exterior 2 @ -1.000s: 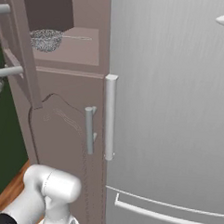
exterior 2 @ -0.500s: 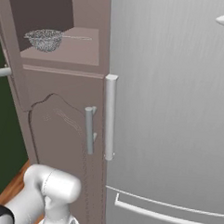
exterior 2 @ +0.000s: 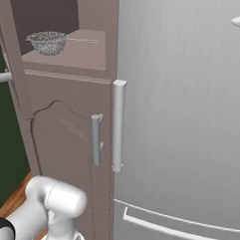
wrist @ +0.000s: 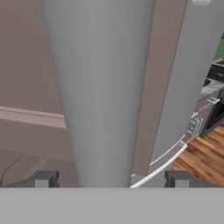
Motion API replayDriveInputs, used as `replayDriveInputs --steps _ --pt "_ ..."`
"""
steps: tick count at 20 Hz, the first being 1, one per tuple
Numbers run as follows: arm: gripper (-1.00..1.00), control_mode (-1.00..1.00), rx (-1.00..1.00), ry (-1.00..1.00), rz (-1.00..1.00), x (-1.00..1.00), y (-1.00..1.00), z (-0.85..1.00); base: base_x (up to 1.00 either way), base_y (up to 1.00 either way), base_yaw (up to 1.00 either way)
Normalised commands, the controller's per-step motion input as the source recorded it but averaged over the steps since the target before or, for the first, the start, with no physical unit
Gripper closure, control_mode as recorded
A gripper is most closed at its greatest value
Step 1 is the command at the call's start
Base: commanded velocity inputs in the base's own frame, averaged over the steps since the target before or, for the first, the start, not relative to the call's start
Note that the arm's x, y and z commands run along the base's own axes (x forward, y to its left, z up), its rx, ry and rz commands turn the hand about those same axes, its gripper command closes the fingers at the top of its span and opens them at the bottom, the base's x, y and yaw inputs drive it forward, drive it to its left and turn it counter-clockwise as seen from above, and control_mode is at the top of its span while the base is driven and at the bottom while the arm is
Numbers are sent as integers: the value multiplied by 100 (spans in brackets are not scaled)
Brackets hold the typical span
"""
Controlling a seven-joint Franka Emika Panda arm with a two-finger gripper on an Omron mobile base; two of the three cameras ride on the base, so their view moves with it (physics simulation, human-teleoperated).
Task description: Open the cabinet and setup a tea strainer by placing it in the bowl upright.
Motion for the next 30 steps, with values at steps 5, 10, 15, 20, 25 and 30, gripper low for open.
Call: replayDriveInputs --steps 5,10,15,20,25,30 --pt "-100 -100 -1 7 1 -23 6 2 0 0 0" --pt "-100 -100 3 0 5 -62 1 21 0 0 0" --pt "-100 -100 10 -1 6 -71 -1 26 0 0 0" --pt "-100 -100 30 -2 4 -53 -32 12 0 0 0" --pt "-100 -100 52 0 0 -39 -64 1 0 0 0" --pt "-100 -100 54 -1 3 -21 -68 2 0 0 0"
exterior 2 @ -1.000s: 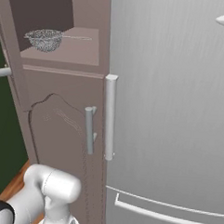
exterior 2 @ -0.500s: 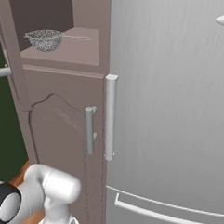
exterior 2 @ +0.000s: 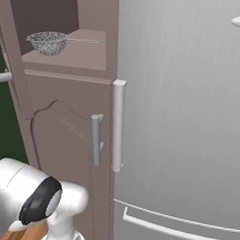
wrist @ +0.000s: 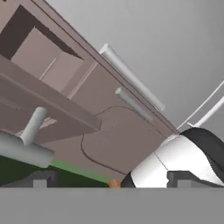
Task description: Open the cabinet and setup a tea strainer by placing it in the bowl upright.
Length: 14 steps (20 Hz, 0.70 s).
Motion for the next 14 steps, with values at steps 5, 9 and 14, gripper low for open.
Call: replayDriveInputs --steps 5,9,14 --pt "-100 -100 41 2 2 0 -65 -3 0 0 0" --pt "-100 -100 24 31 0 25 -53 -22 0 0 0" --pt "-100 -100 14 29 2 7 -17 0 0 0 0"
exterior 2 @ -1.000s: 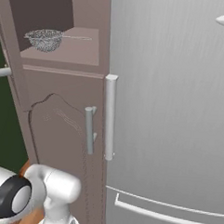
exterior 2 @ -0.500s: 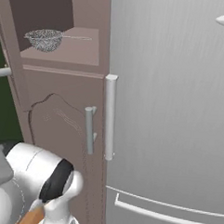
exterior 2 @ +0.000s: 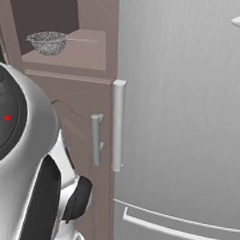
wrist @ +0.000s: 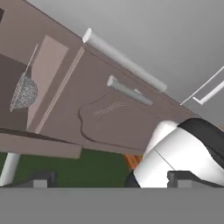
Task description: Open the cabinet and setup a tea strainer by placing it in the bowl upright.
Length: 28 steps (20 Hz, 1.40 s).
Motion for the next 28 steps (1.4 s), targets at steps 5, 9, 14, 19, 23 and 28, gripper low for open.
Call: replayDriveInputs --steps 5,9,14,19,23,28 --pt "-100 -100 12 49 3 0 -1 0 0 0 0" --pt "-100 -100 17 59 5 0 0 0 0 0 0" --pt "-100 -100 27 61 13 2 0 0 0 0 0" --pt "-100 -100 53 25 5 30 1 2 0 0 0" --pt "-100 -100 41 2 0 35 12 2 0 0 0" --pt "-100 -100 13 -19 -2 1 32 2 0 0 0"
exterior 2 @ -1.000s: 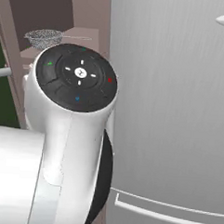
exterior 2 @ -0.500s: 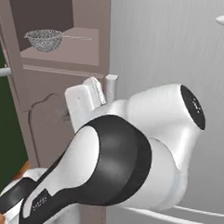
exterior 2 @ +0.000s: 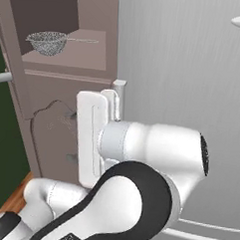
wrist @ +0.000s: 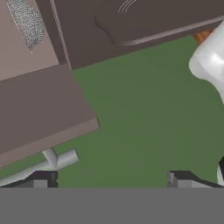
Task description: Open the cabinet and setup a tea strainer by placing it in the bowl upright.
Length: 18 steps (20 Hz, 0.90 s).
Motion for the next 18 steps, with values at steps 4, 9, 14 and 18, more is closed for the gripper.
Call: replayDriveInputs --steps 4,9,14,18 --pt "-100 -100 0 -29 -4 0 41 8 0 0 0" --pt "-100 -100 2 -11 -2 15 13 39 0 0 0" --pt "-100 -100 7 0 -5 40 0 49 0 0 0" --pt "-100 -100 2 1 -1 37 0 30 0 0 0"
